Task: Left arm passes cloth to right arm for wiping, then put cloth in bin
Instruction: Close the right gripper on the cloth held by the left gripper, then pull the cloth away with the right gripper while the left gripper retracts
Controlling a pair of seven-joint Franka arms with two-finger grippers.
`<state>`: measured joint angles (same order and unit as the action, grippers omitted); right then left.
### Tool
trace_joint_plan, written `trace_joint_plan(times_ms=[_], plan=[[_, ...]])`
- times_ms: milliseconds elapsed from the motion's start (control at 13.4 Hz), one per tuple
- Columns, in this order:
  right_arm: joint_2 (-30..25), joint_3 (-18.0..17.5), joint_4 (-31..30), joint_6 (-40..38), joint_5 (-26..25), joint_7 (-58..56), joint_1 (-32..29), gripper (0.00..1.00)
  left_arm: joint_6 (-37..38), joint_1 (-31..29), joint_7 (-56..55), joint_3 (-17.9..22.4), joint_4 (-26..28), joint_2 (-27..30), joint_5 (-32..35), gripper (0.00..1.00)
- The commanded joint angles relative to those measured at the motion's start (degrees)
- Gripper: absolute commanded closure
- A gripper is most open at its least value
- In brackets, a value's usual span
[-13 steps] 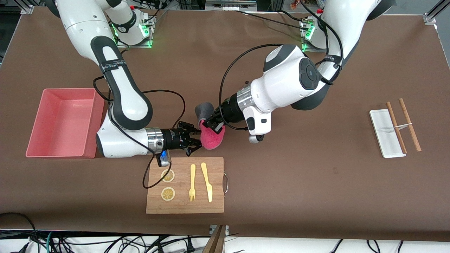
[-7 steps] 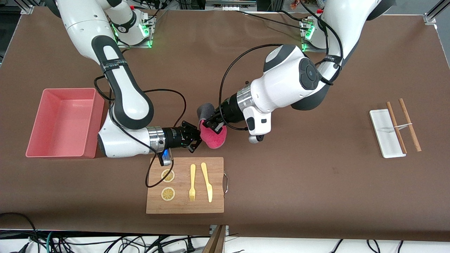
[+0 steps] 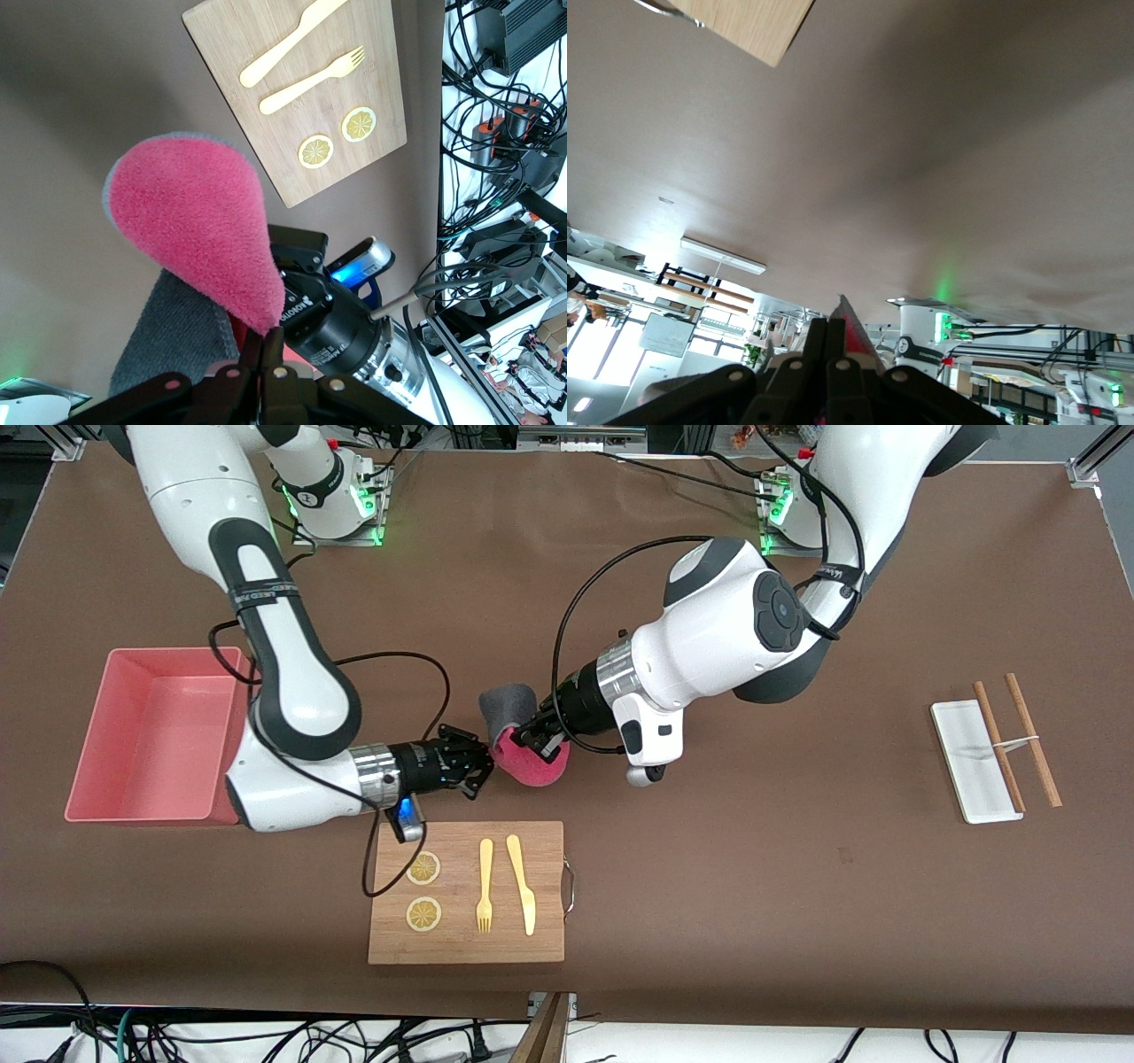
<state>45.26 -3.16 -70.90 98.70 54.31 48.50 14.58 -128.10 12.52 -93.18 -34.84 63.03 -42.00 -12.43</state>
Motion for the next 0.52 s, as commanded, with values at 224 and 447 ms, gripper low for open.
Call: trace_joint_plan(times_ms=[224,447], plan=[[-0.87,-0.44,1.29,-2.98,-12.27,-2.62,-0.61,1.00,-0.04,0.05,0.37,0.48,-1.33,-0.45,-1.01,0.00],[-0.87,-0.53,0.94,-5.53,-20.36,-5.52,-0.26,1.00,0.57,-2.40,0.37,0.57,-1.41,0.16,-0.58,0.00]])
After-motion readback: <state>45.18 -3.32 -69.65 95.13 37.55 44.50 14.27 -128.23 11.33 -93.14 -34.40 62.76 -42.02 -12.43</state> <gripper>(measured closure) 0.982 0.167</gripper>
